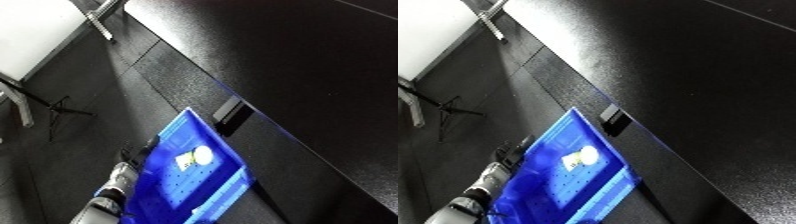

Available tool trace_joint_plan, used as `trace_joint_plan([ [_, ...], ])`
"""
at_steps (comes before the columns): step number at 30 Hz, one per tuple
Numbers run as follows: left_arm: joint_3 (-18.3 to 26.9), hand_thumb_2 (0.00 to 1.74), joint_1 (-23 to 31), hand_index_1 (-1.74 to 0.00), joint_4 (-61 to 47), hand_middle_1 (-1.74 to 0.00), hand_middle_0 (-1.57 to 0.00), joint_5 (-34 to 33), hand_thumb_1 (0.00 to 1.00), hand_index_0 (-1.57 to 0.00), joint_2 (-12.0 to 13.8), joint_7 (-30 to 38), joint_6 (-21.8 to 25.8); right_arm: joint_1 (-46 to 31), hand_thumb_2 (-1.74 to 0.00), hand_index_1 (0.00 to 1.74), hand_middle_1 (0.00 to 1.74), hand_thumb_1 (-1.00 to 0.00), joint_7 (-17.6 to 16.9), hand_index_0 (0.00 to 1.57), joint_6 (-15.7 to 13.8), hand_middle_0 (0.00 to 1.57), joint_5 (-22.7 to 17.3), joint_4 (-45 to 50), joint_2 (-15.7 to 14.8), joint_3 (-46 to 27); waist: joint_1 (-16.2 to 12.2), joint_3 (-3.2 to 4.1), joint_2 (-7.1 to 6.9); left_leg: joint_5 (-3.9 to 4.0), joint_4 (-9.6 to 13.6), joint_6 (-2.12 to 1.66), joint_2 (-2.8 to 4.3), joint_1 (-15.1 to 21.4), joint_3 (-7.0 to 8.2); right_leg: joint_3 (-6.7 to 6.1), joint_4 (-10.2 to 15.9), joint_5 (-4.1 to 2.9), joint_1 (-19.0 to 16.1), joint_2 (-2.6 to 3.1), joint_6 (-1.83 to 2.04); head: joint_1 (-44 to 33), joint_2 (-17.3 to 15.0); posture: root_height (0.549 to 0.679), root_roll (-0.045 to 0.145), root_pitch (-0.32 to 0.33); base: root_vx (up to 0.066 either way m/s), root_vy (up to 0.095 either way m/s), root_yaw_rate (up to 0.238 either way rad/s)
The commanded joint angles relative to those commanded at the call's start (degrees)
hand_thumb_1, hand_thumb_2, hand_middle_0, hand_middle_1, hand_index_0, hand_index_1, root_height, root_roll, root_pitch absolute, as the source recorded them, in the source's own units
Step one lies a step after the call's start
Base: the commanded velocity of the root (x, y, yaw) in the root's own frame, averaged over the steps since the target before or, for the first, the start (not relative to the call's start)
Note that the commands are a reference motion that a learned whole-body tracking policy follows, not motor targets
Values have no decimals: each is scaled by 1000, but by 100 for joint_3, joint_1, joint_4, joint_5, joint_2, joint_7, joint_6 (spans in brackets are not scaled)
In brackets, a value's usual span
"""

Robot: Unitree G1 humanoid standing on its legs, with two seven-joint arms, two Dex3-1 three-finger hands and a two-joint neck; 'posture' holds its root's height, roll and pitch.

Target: Pick up the object and place it into the box

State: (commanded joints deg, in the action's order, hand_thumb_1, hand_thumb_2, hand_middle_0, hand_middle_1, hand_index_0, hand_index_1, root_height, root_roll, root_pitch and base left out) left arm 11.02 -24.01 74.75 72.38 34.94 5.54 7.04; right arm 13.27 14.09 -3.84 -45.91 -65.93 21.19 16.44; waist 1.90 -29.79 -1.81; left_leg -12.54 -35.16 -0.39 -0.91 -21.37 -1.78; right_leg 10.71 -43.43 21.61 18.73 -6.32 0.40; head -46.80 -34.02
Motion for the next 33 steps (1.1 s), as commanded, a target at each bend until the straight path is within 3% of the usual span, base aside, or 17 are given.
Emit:
trace_joint_plan([
  [5, -116, 0, 29, 0, -67, 0, 0, 39, 0, 0, -91, -877, -157, 2, 0, 0, 0, 0, -46, 0, 17, 0, -19, 74, 11, -7, -33, 0, 56, -69, -65, 21, -17, -7, 38, -44, -2, -41, 53, 1, 21, 522, 72, 637, 35, -35, -12, 2, -50],
  [12, -443, 0, 78, 0, -318, 0, 0, -472, 0, 0, -271, -1823, -369, 25, 0, 0, 0, 0, -113, 0, -5, 0, -9, 125, 35, -75, -90, 0, 139, -157, -122, 50, -27, 14, 92, -107, 32, -146, 127, 8, 83, 1919, 165, 638, 31, -29, -26, 2, -85],
  [15, -582, 0, 116, 0, -453, 0, 0, -706, 0, 0, -354, -2048, -355, 68, 0, 0, 0, 0, -109, 0, -8, 0, 48, 111, 54, -100, -117, 0, 174, -152, -78, 41, -13, 45, 118, -136, 63, -193, 151, 16, 105, 2570, 169, 639, 29, -26, -31, 24, -137],
  [21, -967, 0, 167, 0, -785, 0, 0, -1462, 0, 0, -539, -2035, -159, 147, 0, 0, 0, 0, -94, 0, 13, 0, 100, 64, 111, -196, -180, 3, 253, -70, 115, 0, 34, 154, 165, -185, 135, -299, 177, 2, 150, 3920, 203, 642, 27, -24, -21, 23, -80],
  [26, -1424, 0, 171, 0, -944, 0, 0, -2360, 0, 0, -618, -2285, -200, 280, 0, 0, 0, 0, -47, 0, 111, 0, 183, 0, 221, -246, -249, 27, 314, -131, 48, 27, 38, 126, 225, -260, 214, -440, 270, -9, 194, 4977, 307, 642, 27, -19, -26, 17, -117],
  [29, -1629, 0, 249, 0, -1031, 0, 0, -2537, 0, 0, -677, -2370, -263, 354, 0, 0, 0, 0, 8, 0, 162, 0, 288, -20, 310, -287, -307, 26, 356, -205, -62, 57, 35, 94, 274, -307, 206, -478, 321, 0, 186, 5456, 330, 641, 30, -19, -22, 52, -211],
  [33, -1730, 0, 425, 0, -1131, 0, 0, -2424, 0, 0, -750, -2378, -390, 406, 0, 0, 0, 0, 84, 0, 157, 0, 458, -63, 383, -352, -379, 26, 427, -293, -189, 100, 35, 89, 348, -361, 118, -466, 376, 7, 157, 5960, 415, 639, 33, -23, -4, 62, -208],
])
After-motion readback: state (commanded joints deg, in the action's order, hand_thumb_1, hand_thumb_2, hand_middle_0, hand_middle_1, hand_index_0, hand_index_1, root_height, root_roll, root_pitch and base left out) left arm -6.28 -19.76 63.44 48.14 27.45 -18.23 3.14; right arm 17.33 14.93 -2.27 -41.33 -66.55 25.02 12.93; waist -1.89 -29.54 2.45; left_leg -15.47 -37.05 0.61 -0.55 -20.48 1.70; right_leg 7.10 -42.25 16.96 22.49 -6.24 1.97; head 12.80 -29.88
